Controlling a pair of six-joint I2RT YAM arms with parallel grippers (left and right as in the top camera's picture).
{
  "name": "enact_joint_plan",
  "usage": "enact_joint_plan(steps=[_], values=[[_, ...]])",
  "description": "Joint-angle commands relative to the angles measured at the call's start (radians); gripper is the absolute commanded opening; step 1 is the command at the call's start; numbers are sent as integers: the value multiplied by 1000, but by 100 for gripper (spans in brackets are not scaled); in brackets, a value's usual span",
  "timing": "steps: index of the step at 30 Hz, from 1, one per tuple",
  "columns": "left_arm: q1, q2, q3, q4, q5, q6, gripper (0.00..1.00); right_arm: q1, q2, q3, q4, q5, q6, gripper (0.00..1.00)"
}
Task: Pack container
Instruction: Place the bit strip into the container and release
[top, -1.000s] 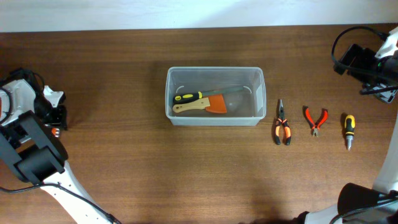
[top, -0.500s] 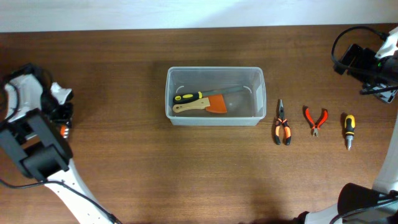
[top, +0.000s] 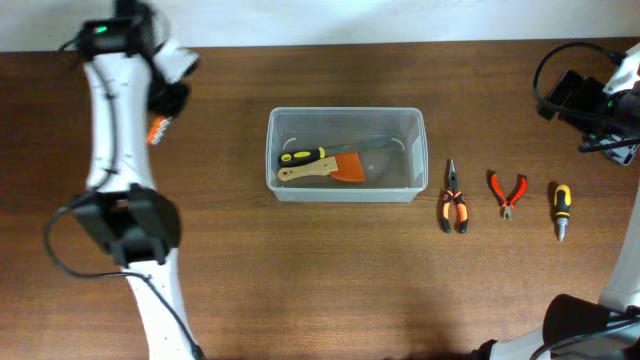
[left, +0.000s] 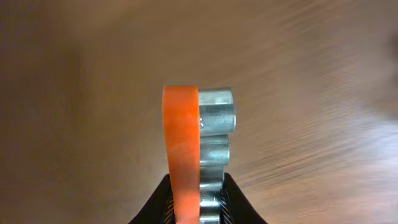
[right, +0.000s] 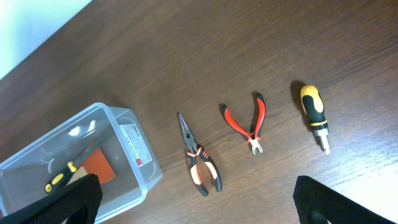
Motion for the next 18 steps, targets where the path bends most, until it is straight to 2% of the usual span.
enact_joint_plan(steps=[1, 8, 15, 18], values=[[-143, -1, 116, -17, 17, 103, 2, 1, 3, -5, 1, 5, 5, 99], [-410, 0, 117, 14, 69, 344, 2, 1, 3, -5, 9, 5, 5, 99], [-578, 8, 51, 111, 70, 510, 2, 1, 3, -5, 9, 5, 5, 99], [-617, 34, 10, 175, 78, 546, 2, 1, 3, -5, 11, 5, 5, 99]])
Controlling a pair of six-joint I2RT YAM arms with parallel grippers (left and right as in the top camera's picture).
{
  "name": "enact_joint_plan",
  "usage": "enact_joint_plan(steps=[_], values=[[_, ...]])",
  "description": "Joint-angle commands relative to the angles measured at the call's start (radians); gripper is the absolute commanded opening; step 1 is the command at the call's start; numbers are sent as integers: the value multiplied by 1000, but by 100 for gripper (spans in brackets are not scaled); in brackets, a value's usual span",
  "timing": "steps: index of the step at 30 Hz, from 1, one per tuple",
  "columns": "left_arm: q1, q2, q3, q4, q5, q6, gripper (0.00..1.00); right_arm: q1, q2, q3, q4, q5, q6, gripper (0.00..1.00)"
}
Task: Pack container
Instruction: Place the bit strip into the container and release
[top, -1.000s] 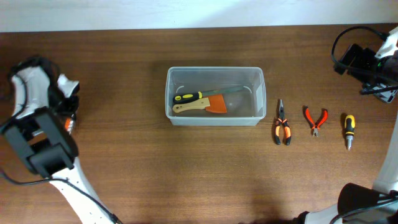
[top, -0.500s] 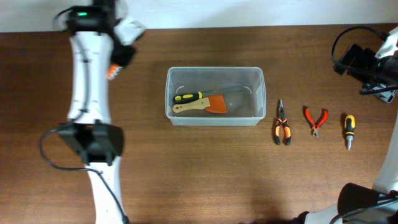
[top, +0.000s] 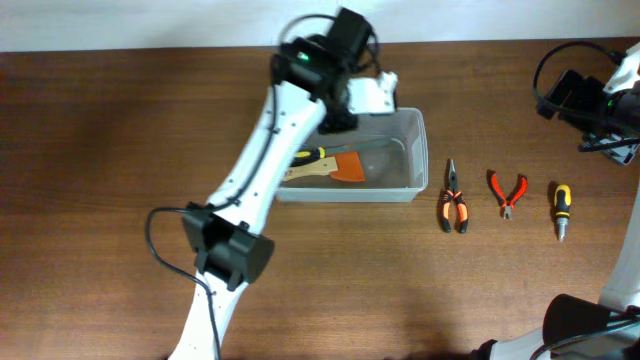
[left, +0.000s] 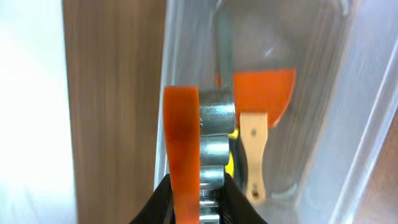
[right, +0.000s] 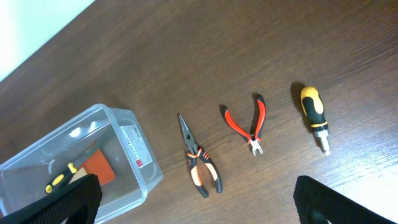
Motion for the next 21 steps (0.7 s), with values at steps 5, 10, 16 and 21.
enact_joint_plan(steps=[5, 10, 16, 21], values=[[-70, 116, -53, 125, 22, 98, 2, 1, 3, -5, 7, 5, 5, 99], [-113, 171, -54, 180, 29, 97, 3, 1, 3, -5, 10, 5, 5, 99], [-128, 230, -54, 200, 127, 80, 24, 1, 3, -5, 14, 5, 5, 99], [-128, 243, -54, 203, 126, 55, 99, 1, 3, -5, 14, 5, 5, 99]])
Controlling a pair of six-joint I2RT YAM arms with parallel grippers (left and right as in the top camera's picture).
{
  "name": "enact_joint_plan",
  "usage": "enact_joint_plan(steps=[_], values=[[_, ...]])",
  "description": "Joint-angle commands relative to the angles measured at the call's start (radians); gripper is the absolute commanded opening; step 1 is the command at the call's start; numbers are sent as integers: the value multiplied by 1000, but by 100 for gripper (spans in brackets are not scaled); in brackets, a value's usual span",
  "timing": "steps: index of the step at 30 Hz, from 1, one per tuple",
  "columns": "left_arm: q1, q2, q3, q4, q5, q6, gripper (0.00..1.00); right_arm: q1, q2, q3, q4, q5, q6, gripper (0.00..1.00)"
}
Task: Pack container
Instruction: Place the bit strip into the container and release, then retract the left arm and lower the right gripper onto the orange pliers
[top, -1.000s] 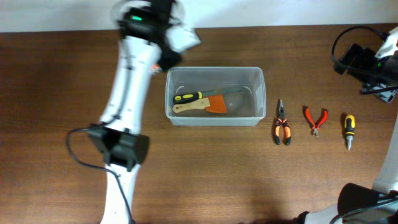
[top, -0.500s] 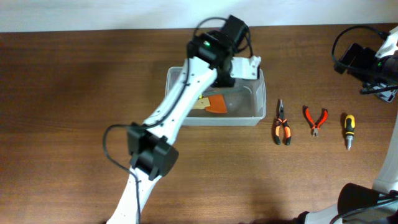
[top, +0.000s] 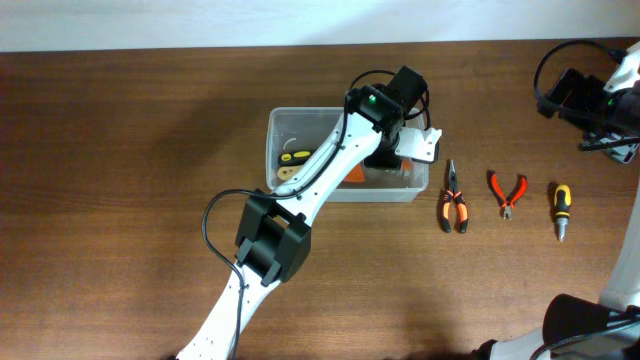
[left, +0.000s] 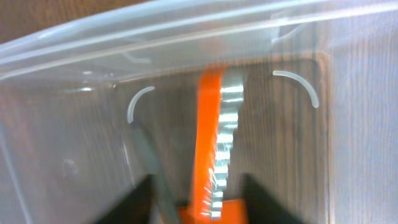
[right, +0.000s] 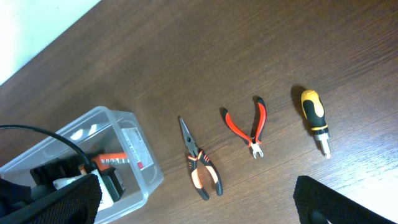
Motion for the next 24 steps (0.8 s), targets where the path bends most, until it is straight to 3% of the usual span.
enact_joint_plan(steps=[1, 5, 10, 14, 19, 24], values=[[6, 13, 7, 5, 35, -11, 99, 1, 3, -5, 3, 5, 5, 99], [12, -23, 7, 17, -16, -88, 99, 1, 3, -5, 3, 5, 5, 99], [40, -142, 20, 27, -193, -205, 99, 1, 3, -5, 2, 5, 5, 99], [101, -270, 38, 24, -214, -286, 99, 1, 3, -5, -11, 5, 0, 99], [264, -433, 39, -22, -258, -512, 99, 4, 4, -45, -53, 5, -51, 95], [529, -501, 39, -150, -257, -794, 99, 74, 4, -198, -67, 5, -103, 96]])
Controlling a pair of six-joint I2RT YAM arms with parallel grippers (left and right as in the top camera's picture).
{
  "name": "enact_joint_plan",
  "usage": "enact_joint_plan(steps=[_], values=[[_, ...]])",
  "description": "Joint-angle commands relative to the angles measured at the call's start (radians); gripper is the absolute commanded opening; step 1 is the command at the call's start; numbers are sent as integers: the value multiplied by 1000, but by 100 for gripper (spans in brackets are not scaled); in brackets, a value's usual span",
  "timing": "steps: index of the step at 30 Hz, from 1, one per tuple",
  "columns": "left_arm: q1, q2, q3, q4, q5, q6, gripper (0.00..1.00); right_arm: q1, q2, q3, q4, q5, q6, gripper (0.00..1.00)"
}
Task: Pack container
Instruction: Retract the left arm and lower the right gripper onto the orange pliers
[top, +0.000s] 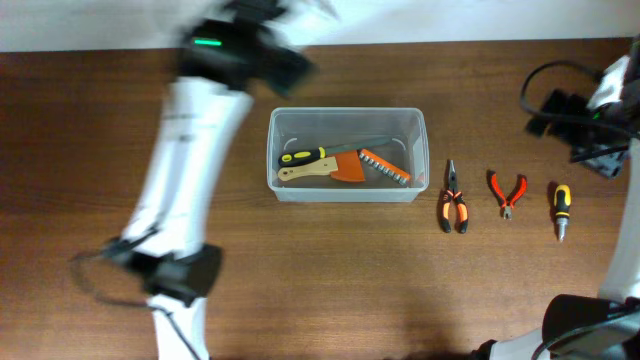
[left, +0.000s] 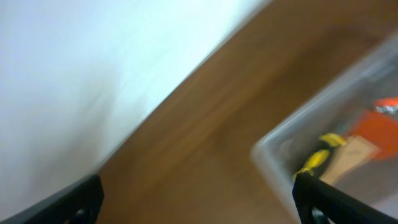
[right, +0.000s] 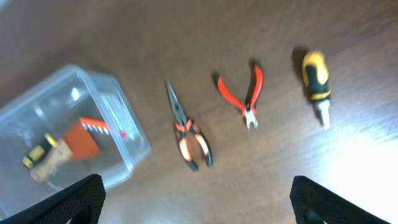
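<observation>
The clear plastic container (top: 345, 120) stands mid-table. Inside lie a yellow-and-black handled tool (top: 302, 156), a wooden-handled orange scraper (top: 335, 168) and an orange bit holder with silver bits (top: 385, 167). My left arm (top: 235, 48) is blurred at the back left of the container. Its gripper (left: 199, 205) is open and empty, with the container's corner (left: 273, 155) to its right. My right gripper (right: 196, 208) is open and empty, high above the table's right side.
Right of the container lie orange-and-black long-nose pliers (top: 453, 198), red cutters (top: 508, 192) and a yellow-and-black screwdriver (top: 562, 210), all also in the right wrist view. The white wall (left: 93, 62) runs along the table's back edge.
The bit holder has been let go and lies in the container's right half. My left gripper has left the container and is open at its back left. The right wrist view has shifted slightly.
My left gripper was shut on the orange bit holder over the table's far left. Then it carried the holder above the container's back rim, then low inside its right end. Now the holder rests in the container and the gripper is away, empty.
</observation>
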Motion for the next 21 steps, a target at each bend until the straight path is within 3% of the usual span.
enact_joint_plan(steps=[1, 4, 11, 21], values=[[173, -11, -2, -76, -30, -278, 99, 70, 4, -117, -2, 3, -64, 96], [320, 3, -2, -150, -29, -341, 99, 140, 4, -261, 61, 8, -85, 95], [563, 24, -4, -166, -9, -341, 99, 214, 4, -534, 311, 31, -84, 90], [724, 24, -4, -166, 31, -341, 99, 214, 14, -705, 519, 30, -93, 89]])
